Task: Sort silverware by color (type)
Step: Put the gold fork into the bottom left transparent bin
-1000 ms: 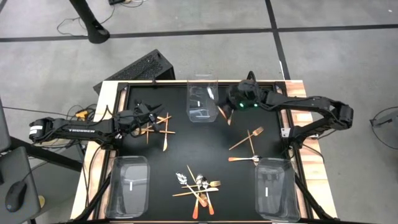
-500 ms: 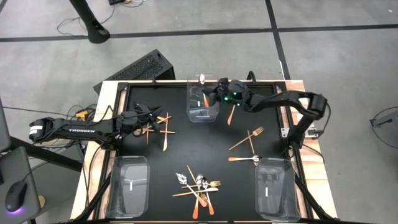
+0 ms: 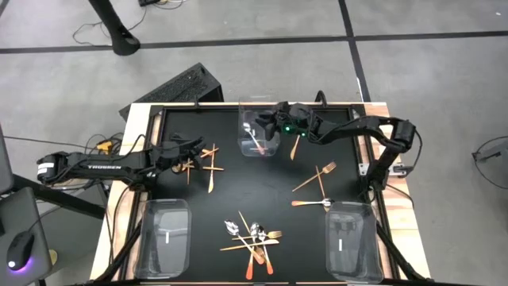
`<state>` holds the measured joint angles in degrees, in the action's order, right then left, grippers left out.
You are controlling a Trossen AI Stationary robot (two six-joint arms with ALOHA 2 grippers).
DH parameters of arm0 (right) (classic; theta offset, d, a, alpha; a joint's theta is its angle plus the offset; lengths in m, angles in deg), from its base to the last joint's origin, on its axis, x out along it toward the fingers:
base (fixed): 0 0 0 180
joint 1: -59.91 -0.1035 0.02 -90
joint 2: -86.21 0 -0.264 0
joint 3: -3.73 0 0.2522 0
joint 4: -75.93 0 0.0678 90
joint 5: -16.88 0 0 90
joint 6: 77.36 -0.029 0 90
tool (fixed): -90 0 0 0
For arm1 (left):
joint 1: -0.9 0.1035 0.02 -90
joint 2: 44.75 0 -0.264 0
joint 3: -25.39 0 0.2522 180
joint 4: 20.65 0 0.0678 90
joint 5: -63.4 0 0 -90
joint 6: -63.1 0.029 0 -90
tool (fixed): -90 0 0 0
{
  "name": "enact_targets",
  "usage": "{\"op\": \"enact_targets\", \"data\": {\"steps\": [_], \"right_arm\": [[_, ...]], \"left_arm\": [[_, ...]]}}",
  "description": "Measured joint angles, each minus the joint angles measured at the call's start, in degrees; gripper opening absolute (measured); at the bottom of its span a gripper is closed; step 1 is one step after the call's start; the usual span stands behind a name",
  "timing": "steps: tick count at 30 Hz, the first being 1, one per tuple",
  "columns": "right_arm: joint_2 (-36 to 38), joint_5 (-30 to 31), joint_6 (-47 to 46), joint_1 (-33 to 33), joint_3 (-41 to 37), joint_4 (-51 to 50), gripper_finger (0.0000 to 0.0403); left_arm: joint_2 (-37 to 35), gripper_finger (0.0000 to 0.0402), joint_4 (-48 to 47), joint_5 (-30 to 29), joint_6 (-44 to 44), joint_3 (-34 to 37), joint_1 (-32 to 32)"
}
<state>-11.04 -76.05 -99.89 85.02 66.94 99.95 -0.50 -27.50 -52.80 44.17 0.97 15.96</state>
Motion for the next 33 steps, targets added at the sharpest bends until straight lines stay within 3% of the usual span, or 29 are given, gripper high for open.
{"op": "enact_targets", "data": {"steps": [6,13,18,23,28,33], "right_arm": [[5.1,-0.6,10.2,-2.8,0.0,-5.3,0.0193],[9.6,-0.5,16.6,-4.2,0.0,-13.7,0.0175],[10.0,-1.5,17.2,-4.9,0.0,-20.2,0.0168],[9.9,-1.5,21.1,-6.8,0.0,-21.3,0.0162],[10.5,-1.6,24.6,-9.4,0.0,-21.5,0.0156],[11.5,-1.5,25.8,-10.7,0.0,-28.1,0.015]], "left_arm": [[0.0,0.0134,-5.3,8.5,0.4,-1.4,3.5],[3.3,0.0133,-21.2,10.9,2.8,-12.7,6.6],[8.8,0.0132,-22.3,11.2,10.8,-16.7,7.3],[15.1,0.0132,-23.0,16.5,15.9,-17.1,11.0],[19.6,0.0132,-23.7,17.4,15.3,-17.1,13.3],[21.5,0.0132,-21.9,19.9,13.9,-17.1,12.6]]}}
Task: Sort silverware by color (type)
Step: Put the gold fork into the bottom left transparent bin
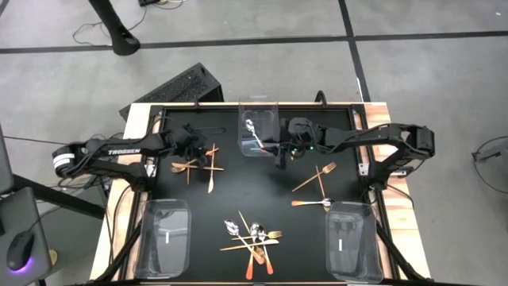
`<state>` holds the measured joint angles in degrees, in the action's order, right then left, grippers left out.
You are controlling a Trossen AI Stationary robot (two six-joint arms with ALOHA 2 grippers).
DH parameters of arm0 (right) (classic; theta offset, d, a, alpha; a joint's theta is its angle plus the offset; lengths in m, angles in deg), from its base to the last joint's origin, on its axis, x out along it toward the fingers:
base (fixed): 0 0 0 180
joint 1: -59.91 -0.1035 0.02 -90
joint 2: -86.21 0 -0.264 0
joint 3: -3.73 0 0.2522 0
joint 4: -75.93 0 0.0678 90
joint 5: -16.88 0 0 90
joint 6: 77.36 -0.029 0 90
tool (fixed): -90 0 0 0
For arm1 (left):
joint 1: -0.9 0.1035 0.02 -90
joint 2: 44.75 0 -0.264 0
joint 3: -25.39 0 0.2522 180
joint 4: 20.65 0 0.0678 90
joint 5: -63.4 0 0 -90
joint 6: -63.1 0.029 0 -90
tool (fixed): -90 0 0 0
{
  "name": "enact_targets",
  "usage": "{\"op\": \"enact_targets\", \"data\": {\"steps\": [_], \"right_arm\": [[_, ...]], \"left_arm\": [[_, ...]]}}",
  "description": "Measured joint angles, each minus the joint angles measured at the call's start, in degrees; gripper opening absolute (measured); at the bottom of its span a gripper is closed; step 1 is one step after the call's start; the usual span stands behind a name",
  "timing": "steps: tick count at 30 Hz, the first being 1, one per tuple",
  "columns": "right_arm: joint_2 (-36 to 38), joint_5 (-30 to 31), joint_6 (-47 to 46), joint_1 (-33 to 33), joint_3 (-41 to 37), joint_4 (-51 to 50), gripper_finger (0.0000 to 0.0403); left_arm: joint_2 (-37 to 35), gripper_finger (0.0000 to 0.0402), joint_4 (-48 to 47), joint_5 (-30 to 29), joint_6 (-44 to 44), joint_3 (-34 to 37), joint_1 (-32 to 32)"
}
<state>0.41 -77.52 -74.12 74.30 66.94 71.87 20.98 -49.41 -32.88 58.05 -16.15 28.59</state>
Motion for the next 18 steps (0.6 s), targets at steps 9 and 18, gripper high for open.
{"op": "enact_targets", "data": {"steps": [9,18], "right_arm": [[8.7,35.5,0.1,-7.7,0.0,-16.0,0.0133],[26.7,20.8,-37.7,-9.1,0.0,-51.5,0.0131]], "left_arm": [[-0.2,0.0132,11.4,-3.7,1.2,0.0,-1.2],[-0.2,0.0132,26.7,-1.3,6.5,-0.1,-1.2]]}}
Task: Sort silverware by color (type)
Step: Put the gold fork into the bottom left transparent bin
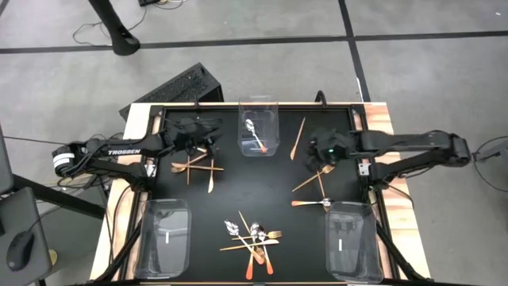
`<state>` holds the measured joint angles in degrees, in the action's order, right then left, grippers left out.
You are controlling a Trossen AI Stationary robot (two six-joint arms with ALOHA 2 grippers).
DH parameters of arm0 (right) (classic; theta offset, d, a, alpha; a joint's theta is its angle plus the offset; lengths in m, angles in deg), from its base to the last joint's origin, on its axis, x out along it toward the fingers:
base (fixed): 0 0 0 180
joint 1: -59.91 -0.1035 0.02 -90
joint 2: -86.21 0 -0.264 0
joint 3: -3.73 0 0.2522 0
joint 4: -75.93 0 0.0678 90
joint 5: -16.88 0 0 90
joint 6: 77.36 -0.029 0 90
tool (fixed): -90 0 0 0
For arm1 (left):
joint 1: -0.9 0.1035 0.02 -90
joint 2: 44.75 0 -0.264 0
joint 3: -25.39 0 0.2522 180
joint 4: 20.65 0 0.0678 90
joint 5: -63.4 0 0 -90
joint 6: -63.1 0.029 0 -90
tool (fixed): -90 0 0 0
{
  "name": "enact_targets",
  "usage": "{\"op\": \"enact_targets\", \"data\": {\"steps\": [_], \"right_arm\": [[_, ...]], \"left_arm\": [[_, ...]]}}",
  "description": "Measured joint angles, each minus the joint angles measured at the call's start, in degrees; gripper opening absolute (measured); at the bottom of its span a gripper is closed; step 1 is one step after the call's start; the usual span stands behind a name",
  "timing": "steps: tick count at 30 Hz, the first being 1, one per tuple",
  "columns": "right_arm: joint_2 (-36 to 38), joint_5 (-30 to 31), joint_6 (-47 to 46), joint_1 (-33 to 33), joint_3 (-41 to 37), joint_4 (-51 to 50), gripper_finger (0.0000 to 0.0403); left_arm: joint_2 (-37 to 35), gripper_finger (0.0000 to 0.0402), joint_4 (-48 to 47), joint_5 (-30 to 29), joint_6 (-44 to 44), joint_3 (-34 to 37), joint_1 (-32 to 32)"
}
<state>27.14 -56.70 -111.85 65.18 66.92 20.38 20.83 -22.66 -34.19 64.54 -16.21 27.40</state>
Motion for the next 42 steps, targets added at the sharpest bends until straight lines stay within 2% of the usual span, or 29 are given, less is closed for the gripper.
{"op": "enact_targets", "data": {"steps": [1,3,7,10,14,18,21,23,31,42], "right_arm": [[1.6,-2.5,-3.9,0.6,0.0,-2.6,0.0132],[3.8,-3.8,-9.2,1.3,0.0,-7.8,0.0137],[3.3,-3.6,-12.4,0.4,0.0,-16.4,0.0147],[1.5,-3.1,-4.7,-0.5,0.0,-16.9,0.015],[-2.4,-2.6,7.4,-1.8,0.0,-17.8,0.0147],[-7.3,-0.1,6.3,-3.1,-1.4,-19.2,0.0136],[-11.6,-3.5,5.8,-2.7,-1.6,-23.2,0.0128],[-13.9,-4.3,5.7,-3.2,-1.6,-25.6,0.0126],[-20.5,-4.6,16.1,-4.9,-1.6,-17.0,0.0123],[-29.3,-4.6,22.4,-4.8,-1.6,-11.7,0.0123]], "left_arm": [[0.0,0.0132,2.0,1.3,-0.8,0.0,0.0],[0.0,0.0132,5.7,3.7,-4.0,0.0,0.0],[0.0,0.0132,9.3,5.7,-9.3,0.0,0.0],[0.0,0.0132,8.4,5.7,-8.5,0.0,0.0],[0.5,0.0132,4.3,5.3,-2.4,0.0,-0.4],[1.2,0.0132,1.0,3.3,0.7,0.0,-1.5],[1.0,0.0132,-0.4,3.5,-4.2,0.0,-2.2],[0.3,0.0132,-2.2,5.4,-3.3,0.0,-2.8],[-0.4,0.0132,-7.4,5.0,-6.8,0.0,-7.7],[-1.4,0.0122,-11.7,-3.4,-11.2,0.1,-16.3]]}}
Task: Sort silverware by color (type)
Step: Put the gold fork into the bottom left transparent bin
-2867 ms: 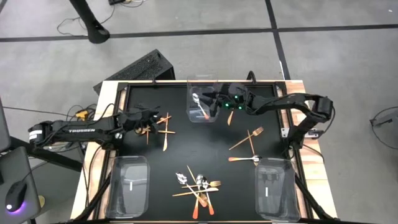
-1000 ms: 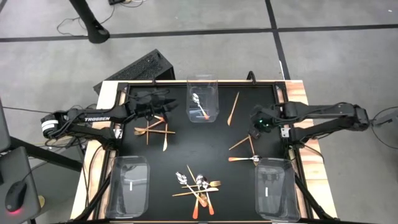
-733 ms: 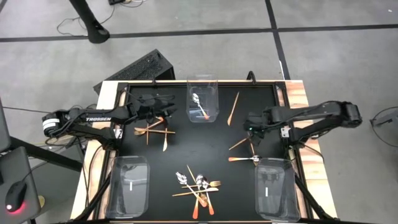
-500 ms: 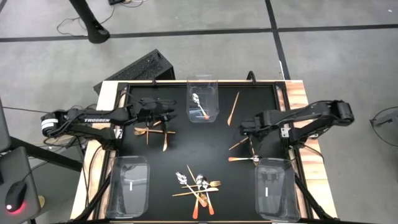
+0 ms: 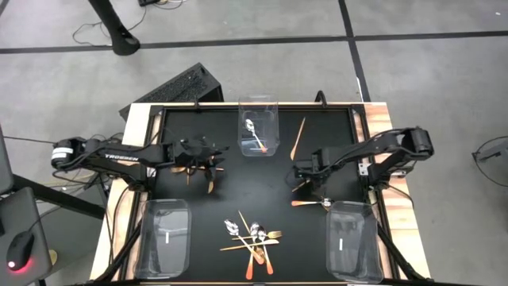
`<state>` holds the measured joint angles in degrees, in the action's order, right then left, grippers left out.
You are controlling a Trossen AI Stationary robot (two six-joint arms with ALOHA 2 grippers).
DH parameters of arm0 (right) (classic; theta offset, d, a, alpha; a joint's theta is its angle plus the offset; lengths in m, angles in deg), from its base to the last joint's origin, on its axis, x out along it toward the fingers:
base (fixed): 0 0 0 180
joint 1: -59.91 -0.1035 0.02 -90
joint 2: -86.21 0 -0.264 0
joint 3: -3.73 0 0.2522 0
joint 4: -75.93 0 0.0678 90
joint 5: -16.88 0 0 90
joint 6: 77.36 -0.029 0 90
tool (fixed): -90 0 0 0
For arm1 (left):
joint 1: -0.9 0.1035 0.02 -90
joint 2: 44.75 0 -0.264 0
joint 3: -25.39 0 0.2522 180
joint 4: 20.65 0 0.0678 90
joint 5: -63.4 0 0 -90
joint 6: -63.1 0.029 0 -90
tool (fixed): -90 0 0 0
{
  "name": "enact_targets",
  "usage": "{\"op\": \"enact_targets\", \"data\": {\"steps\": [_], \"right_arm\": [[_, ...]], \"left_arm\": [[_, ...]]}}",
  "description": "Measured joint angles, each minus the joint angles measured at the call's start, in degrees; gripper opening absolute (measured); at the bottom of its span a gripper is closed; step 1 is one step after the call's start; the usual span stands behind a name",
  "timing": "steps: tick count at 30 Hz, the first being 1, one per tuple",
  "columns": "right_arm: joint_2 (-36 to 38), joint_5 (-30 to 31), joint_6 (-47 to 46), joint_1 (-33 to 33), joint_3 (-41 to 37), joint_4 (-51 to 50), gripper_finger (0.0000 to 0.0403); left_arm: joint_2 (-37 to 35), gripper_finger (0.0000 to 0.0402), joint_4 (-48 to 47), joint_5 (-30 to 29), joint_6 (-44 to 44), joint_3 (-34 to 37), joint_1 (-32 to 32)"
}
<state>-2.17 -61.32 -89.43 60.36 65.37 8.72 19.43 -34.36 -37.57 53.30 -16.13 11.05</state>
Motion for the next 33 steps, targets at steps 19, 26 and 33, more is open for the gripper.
{"op": "enact_targets", "data": {"steps": [19,26,33], "right_arm": [[-4.8,-2.9,5.0,0.0,0.0,7.4,0.0044],[-3.4,-1.8,-5.1,-0.5,1.3,8.8,0.002],[9.0,7.4,-12.7,-3.0,1.3,16.9,0.0014]], "left_arm": [[-1.8,0.0121,-0.7,-5.5,-2.8,0.0,-3.1],[-1.8,0.0121,-0.6,-5.4,-3.8,0.0,-3.1],[-1.8,0.0121,0.1,-4.3,-5.1,0.0,-3.7]]}}
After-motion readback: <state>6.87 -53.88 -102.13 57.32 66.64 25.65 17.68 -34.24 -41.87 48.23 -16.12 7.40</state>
